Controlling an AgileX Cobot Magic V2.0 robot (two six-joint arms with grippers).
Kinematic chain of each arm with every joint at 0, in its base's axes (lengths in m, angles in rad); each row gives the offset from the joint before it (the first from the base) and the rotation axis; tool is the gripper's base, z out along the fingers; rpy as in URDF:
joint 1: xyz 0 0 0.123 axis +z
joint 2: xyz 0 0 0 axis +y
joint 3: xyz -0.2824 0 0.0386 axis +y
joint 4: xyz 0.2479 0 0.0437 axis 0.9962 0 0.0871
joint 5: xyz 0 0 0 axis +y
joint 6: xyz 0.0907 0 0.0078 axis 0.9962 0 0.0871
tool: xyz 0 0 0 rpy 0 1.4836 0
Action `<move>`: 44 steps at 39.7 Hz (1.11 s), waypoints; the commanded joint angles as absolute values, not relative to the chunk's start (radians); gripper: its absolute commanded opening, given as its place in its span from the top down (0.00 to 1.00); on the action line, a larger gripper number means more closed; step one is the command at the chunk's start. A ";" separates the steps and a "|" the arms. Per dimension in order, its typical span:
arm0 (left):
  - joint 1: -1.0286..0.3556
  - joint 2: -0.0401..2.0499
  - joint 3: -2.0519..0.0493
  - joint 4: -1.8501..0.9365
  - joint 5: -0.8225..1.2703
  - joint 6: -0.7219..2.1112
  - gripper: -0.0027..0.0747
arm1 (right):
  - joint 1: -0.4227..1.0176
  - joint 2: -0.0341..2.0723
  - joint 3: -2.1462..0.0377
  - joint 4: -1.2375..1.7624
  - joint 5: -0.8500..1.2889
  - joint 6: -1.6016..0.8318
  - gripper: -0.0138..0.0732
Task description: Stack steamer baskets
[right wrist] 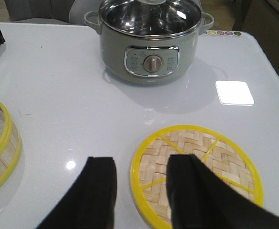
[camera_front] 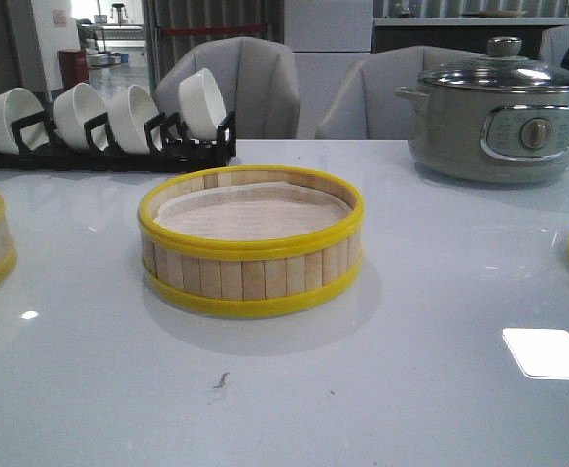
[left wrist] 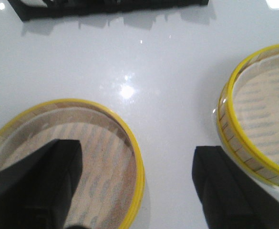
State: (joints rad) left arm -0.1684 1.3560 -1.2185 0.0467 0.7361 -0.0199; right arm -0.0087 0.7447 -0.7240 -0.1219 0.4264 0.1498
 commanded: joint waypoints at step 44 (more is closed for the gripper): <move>-0.143 1.803 -1.250 0.025 0.546 -0.028 0.29 | -0.013 0.746 -0.762 -0.124 0.413 0.145 0.42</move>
